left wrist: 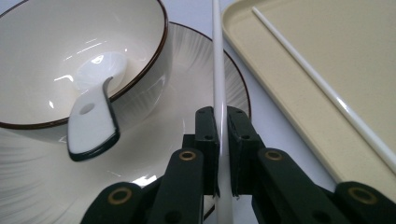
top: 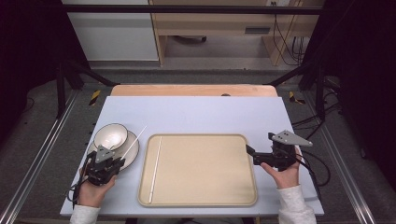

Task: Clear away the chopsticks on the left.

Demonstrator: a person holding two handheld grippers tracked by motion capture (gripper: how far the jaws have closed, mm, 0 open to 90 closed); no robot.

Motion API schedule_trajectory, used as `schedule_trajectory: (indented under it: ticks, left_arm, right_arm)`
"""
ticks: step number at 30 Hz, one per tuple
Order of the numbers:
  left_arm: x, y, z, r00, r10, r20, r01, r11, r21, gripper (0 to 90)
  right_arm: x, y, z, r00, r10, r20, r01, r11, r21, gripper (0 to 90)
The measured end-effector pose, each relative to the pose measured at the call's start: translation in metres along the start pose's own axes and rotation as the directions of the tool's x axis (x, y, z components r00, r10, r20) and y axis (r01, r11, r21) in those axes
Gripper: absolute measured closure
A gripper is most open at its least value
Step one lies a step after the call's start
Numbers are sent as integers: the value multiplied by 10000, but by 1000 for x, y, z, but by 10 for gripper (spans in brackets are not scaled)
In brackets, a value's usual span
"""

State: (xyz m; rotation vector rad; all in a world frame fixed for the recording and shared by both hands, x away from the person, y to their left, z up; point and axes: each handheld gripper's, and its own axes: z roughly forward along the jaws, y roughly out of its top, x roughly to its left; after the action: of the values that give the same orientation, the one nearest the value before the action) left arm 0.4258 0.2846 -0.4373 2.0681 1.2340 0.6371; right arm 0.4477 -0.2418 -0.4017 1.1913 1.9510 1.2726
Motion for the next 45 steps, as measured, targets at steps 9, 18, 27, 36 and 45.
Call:
schedule_trajectory:
  ticks: [9,18,27,36,45]
  left_arm:
    - [-14,2,-1,10000,-89,-28,88,9996,-274,843]
    - [-36,6,-3,9993,-370,-60,366,9973,-641,843]
    - [-55,7,-5,9976,-647,-266,619,9935,-952,843]
    - [-72,8,-7,9902,-1296,-517,1212,9826,-1410,843]
    - [-87,13,-8,9786,-1964,-613,1828,9668,-1786,843]
  right_arm:
    - [0,0,-1,10000,-10,-11,10,10000,3,33]
    - [0,0,-1,10000,5,-17,-5,10000,-33,32]
    - [-1,1,-3,10000,45,23,-45,10000,-82,32]
    - [-1,1,-4,10000,68,5,-68,9999,-118,31]
    - [1,0,-4,9999,124,-68,-125,9998,-127,31]
